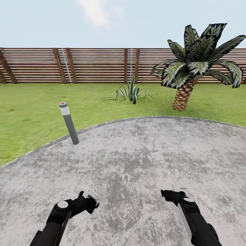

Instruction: Pick up the pesticide atomizer in the garden and spray insectifuge to fully cover both potted plants in the garden.

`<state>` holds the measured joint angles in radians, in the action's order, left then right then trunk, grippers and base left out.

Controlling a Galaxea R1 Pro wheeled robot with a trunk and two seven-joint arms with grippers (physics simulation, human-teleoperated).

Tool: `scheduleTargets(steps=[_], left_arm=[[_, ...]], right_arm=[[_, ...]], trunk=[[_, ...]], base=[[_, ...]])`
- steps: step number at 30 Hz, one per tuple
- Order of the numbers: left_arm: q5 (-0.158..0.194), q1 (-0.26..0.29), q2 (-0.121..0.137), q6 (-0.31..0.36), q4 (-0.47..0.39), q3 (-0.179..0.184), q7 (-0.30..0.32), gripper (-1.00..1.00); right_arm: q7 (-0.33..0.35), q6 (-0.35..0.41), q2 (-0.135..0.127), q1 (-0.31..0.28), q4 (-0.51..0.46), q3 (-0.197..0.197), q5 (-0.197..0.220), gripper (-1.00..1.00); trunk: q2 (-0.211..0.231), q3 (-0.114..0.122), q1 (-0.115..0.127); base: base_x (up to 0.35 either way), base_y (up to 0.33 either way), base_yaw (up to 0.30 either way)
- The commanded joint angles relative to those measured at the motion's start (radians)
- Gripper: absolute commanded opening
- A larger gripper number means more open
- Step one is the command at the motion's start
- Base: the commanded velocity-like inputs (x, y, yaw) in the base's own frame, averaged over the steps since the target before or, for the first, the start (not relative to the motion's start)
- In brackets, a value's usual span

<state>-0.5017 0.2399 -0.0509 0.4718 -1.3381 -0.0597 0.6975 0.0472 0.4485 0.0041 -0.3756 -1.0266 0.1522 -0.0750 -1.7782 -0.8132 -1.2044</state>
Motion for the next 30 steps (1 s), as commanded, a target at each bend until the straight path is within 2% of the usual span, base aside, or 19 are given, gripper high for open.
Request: scheduleTargets(steps=[1, 13, 24, 30], left_arm=[[-0.006, 0.001, -0.001, 0.004, -0.001, -0.003, 0.009, -1.00], [-0.006, 0.001, -0.001, 0.002, -0.002, 0.003, 0.010, -1.00], [-0.006, 0.001, -0.001, 0.002, -0.002, 0.000, 0.009, -1.00], [-0.006, 0.002, -0.001, 0.002, -0.003, -0.002, 0.008, -1.00]], right_arm=[[0.005, 0.006, 0.000, 0.000, -0.002, 0.002, -0.008, 1.00], [0.005, 0.006, 0.000, 0.000, -0.002, 0.003, -0.008, 1.00], [0.004, 0.006, 0.000, 0.000, -0.002, 0.001, -0.008, 1.00], [0.005, 0.006, 0.000, 0.000, -0.002, 0.002, -0.008, 1.00]], trunk=[[0.000, -0.001, -0.001], [0.000, -0.001, -0.001], [0.000, -0.001, -0.001], [0.000, -0.001, -0.001]], base=[[0.294, 0.000, 0.252], [0.055, -0.006, 0.254], [0.300, -0.110, 0.250], [0.344, -0.018, 0.053]])
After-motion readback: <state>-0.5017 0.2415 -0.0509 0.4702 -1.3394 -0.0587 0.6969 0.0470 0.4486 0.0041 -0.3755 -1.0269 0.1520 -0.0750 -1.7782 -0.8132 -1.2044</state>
